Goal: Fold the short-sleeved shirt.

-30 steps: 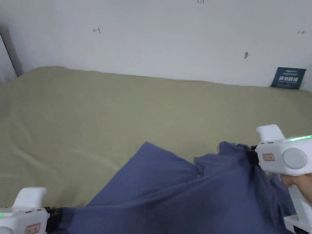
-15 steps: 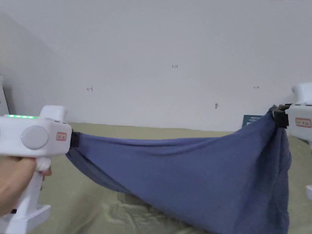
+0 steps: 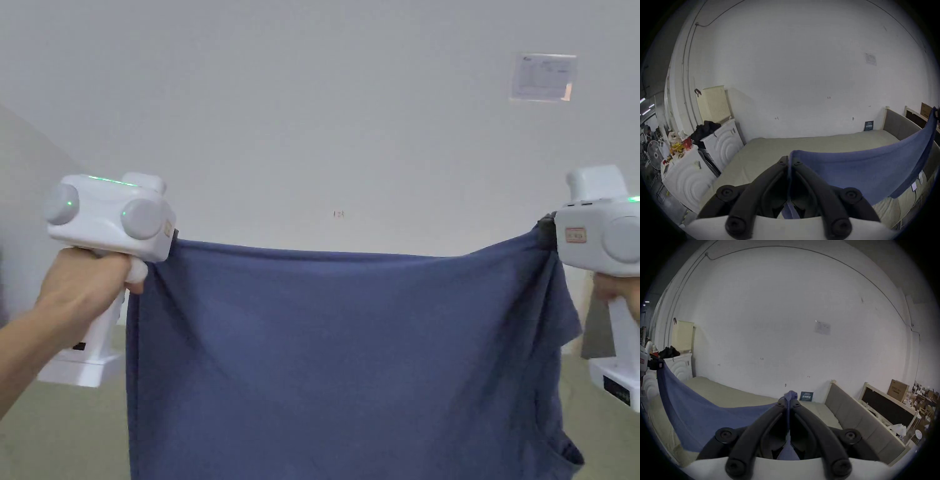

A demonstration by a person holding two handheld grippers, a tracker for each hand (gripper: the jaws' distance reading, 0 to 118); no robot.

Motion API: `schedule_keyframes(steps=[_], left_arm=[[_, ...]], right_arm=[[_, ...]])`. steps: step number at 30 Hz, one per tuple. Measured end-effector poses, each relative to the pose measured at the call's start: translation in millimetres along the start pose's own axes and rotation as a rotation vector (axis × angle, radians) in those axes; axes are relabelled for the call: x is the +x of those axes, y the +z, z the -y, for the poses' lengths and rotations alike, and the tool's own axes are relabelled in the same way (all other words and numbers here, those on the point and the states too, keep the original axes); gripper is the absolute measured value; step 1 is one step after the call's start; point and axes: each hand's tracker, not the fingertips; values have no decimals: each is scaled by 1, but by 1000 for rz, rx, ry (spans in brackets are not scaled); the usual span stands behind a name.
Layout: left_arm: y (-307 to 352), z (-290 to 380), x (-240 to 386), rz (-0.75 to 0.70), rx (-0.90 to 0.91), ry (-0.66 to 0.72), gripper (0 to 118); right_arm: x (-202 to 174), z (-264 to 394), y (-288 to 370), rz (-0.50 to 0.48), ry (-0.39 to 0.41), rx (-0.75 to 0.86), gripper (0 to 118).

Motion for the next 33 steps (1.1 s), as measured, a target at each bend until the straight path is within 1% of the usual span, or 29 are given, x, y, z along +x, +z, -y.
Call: schedule_keyframes(steps=[1, 7, 12, 20, 22, 24, 28, 33], left_arm=[[-14, -8, 0, -13, -10, -6, 2], [-49, -59, 8, -57, 17, -22, 2], [-84, -107, 17, -72, 52, 8, 2], [-170, -153, 39, -113, 79, 16, 2], [-189, -155, 47, -133, 86, 6, 2], [-213, -154, 53, -144, 83, 1, 2], [-252, -140, 64, -180, 84, -12, 2], [-302, -82, 75, -149, 51, -17, 2]], right_arm=[[-2, -6, -9, 6, 1, 2, 2], [-8, -52, -68, 43, 21, 23, 2], [-3, -83, -125, 57, 4, 35, 2], [-6, -100, -210, 94, 0, 35, 2], [-10, -102, -230, 104, -8, 37, 2], [-14, -103, -253, 109, -34, 38, 2], [-28, -86, -286, 111, -60, 32, 2], [-46, -15, -320, 103, -96, -25, 2]])
